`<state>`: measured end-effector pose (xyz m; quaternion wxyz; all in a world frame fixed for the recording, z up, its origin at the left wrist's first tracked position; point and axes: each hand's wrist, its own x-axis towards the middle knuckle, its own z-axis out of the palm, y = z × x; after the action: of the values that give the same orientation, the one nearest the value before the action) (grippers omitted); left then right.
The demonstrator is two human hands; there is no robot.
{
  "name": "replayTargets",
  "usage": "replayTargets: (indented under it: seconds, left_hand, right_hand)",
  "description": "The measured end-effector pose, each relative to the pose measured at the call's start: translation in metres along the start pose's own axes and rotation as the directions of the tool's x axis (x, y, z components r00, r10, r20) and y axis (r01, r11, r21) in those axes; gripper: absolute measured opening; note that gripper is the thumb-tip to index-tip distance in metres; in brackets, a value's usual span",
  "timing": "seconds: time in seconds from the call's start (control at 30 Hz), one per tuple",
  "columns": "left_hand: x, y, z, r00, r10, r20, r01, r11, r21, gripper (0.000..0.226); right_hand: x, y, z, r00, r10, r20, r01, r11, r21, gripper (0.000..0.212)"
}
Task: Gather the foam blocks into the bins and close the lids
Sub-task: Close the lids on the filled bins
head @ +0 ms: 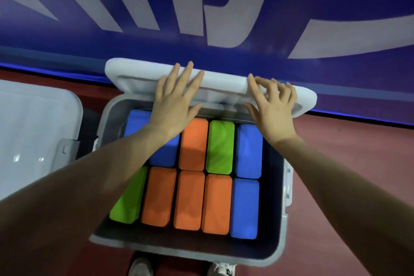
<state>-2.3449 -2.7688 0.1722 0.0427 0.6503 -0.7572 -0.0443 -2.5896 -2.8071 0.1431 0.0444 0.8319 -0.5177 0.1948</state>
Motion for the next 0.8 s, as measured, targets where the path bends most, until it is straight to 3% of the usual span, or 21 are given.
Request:
replayTargets:
  seconds: [0.1,0.23,0.37,0.6,0.8]
  left_hand:
    - [0.017,0.002,0.01,0.983,0.092,-0.158,-0.079,0.993,0.087,0.057]
    - [0.031,0.008,0.026,0.947,-0.004,-0.321,0.007,1.0,0.008,0.049]
    - [0.036,0.013,0.035,0.911,-0.119,-0.395,0.107,0.993,-0.051,0.049]
    - [0.042,0.006,0.028,0.879,-0.035,-0.476,0.075,0.995,0.064,0.045]
    - [0.033,0.01,-0.015,0.842,-0.001,-0.54,0.048,0.996,0.073,0.046]
  right_hand:
    - [0.008,0.009,0.004,0.996,0.014,-0.089,-0.012,1.0,0.025,0.042]
    - [0.015,0.013,0.014,0.985,0.003,-0.172,-0.006,1.0,-0.016,0.038]
    - [0.011,0.017,0.023,0.977,-0.021,-0.212,0.012,0.999,-0.044,0.05]
    - [0.016,0.021,0.018,0.967,-0.086,-0.241,0.072,0.995,-0.066,0.054]
    - [0.024,0.011,-0.027,0.947,-0.107,-0.303,0.072,0.989,-0.126,0.058]
